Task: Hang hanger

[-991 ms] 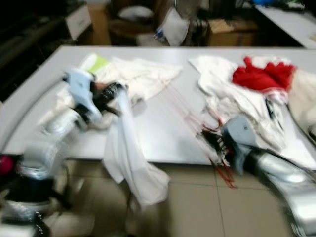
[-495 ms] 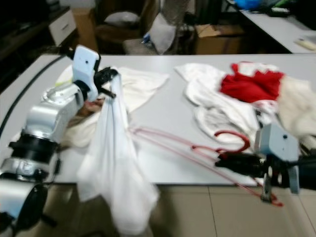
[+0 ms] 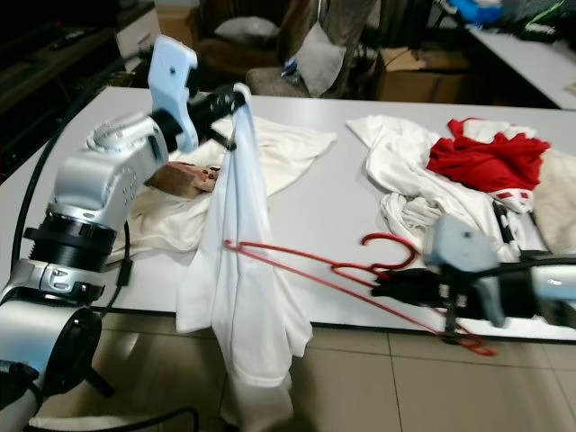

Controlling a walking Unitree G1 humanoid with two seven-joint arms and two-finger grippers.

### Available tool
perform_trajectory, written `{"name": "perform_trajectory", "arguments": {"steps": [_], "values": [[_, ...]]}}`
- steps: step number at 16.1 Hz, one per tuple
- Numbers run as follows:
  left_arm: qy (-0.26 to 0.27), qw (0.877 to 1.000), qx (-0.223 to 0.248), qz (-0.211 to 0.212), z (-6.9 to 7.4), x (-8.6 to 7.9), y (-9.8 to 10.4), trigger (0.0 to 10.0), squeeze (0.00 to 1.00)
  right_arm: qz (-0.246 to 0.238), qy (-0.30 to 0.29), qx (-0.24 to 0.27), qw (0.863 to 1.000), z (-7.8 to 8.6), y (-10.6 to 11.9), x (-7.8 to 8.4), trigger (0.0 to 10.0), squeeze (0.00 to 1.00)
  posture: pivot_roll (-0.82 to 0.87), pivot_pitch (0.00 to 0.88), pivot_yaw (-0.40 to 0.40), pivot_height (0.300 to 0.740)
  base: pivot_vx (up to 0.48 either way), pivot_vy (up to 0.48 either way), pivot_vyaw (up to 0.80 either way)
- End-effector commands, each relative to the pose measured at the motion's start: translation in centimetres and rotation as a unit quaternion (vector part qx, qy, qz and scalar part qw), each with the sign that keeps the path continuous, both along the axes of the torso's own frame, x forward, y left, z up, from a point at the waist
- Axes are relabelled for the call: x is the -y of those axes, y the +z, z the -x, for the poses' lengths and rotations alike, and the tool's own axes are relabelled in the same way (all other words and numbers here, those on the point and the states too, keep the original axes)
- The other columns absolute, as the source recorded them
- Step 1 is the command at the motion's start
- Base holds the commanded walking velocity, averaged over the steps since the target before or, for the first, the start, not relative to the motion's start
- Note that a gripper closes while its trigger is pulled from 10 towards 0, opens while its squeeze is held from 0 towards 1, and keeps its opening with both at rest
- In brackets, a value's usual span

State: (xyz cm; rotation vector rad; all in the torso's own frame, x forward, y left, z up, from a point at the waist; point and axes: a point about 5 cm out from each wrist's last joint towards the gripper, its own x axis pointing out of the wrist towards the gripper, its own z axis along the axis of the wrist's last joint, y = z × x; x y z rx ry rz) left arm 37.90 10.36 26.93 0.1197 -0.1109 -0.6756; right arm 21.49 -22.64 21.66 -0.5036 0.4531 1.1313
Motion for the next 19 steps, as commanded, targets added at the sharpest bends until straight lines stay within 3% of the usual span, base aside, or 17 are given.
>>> {"name": "perform_trajectory", "arguments": {"steps": [1,3,6,8,10,11,13,14,16,17,19], "values": [[-0.020,1.000,0.022,0.009,0.3,0.7,1.9,10.0,0.00,0.002,0.016,0.001,1.000,-0.5,-0.2,-0.5,10.0,0.00,-0.09,0.000,0.019,0.740,0.000,0.000,0.00],[-0.035,0.998,0.029,0.034,0.8,1.2,3.2,10.0,0.00,-0.005,0.040,-0.005,0.999,-1.4,-0.7,-1.4,10.0,0.00,-0.09,0.000,0.011,0.740,0.000,0.000,0.00],[-0.057,0.994,0.066,0.072,1.9,1.7,6.5,10.0,0.00,0.031,0.054,-0.005,0.998,-3.5,-1.6,-2.0,10.0,0.00,-0.08,0.000,0.004,0.740,0.000,0.000,0.00],[-0.069,0.986,0.107,0.111,3.0,1.1,10.2,10.0,0.00,0.077,0.038,0.016,0.996,-6.8,-1.4,-1.3,10.0,0.00,-0.08,0.000,-0.002,0.740,0.000,0.000,0.00],[-0.071,0.979,0.131,0.142,3.7,0.2,12.4,10.0,0.00,0.102,-0.006,0.079,0.992,-10.3,-0.2,-0.8,10.0,0.00,-0.07,0.000,-0.006,0.740,0.000,0.000,0.00],[-0.070,0.971,0.159,0.163,4.4,-0.8,14.4,10.0,0.00,0.071,-0.098,0.219,0.968,-14.9,3.8,-1.4,10.0,0.00,-0.06,0.000,-0.017,0.740,0.000,0.000,0.00],[-0.065,0.967,0.178,0.172,5.0,-1.6,15.5,10.0,0.00,0.007,-0.172,0.366,0.915,-17.3,9.1,-2.4,10.0,0.00,-0.05,0.000,-0.028,0.740,0.000,0.000,0.00],[-0.054,0.965,0.183,0.182,5.4,-2.4,16.0,10.0,0.00,-0.098,-0.227,0.444,0.861,-18.0,14.4,-2.8,10.0,0.00,-0.04,0.000,-0.042,0.740,0.000,0.000,0.00],[-0.048,0.966,0.183,0.179,5.6,-2.8,16.0,10.0,0.00,-0.111,-0.240,0.476,0.839,-18.2,15.3,-2.9,10.0,0.00,-0.04,0.000,-0.043,0.740,0.000,0.000,0.00],[-0.047,0.966,0.181,0.179,5.6,-2.9,15.9,10.0,0.00,-0.107,-0.240,0.482,0.836,-18.4,14.9,-3.1,10.0,0.00,-0.04,0.000,-0.043,0.740,0.000,0.000,0.00],[-0.047,0.967,0.176,0.179,5.8,-3.1,15.6,10.0,0.00,-0.087,-0.251,0.517,0.813,-18.8,13.9,-3.3,10.0,0.00,-0.04,0.000,-0.039,0.740,0.000,0.000,0.00]]}}
